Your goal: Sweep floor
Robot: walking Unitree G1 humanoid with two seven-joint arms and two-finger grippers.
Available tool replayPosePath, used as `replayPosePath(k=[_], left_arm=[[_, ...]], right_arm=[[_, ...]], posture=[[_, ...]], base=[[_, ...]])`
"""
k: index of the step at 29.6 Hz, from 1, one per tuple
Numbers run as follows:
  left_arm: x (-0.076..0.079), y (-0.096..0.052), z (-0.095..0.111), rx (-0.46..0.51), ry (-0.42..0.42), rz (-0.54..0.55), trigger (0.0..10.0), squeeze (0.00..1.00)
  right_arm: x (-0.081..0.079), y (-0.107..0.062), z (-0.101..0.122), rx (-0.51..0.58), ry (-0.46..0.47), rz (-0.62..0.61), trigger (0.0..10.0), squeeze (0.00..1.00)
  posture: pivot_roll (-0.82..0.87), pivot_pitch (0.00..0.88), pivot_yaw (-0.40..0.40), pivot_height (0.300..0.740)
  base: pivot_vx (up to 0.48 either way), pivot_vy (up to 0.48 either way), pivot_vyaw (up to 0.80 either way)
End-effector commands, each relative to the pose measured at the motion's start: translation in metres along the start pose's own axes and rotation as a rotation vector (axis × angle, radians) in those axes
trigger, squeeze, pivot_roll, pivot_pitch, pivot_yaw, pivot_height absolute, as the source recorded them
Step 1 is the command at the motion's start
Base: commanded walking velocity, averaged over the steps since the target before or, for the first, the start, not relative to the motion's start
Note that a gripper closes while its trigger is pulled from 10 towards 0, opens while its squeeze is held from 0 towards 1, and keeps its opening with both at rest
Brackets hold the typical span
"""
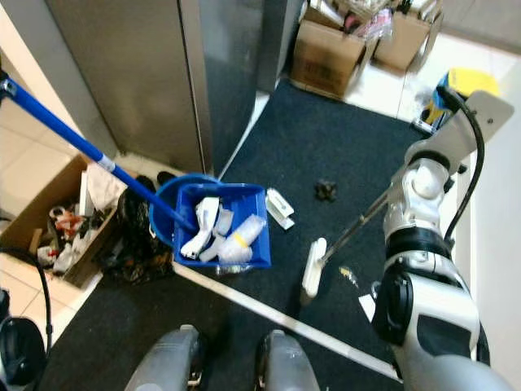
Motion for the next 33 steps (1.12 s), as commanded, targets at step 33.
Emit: replayPosePath(k=[33], left_arm=[[0.028,0.001,0.021,0.048,0.137,-0.167,10.0,0.0]], right_arm=[[0.006,0.0,0.003,0.025,0.007,-0.022,10.0,0.0]], posture=[[0.1,0.054,-0.008,0.74]], base=[[0.246,0.0,0.0]])
Point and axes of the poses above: a point about 5 cm out from each wrist's last joint towards the gripper, its own y axis pointing out of the wrist towards the gripper, its own z axis along the axis of the wrist's last joint, x = y × z, the point moved 4 cm from there along y, pointing out of the wrist towards the gripper, and after that the axes turned 8 degrees about -y, right-handed, at the moved point
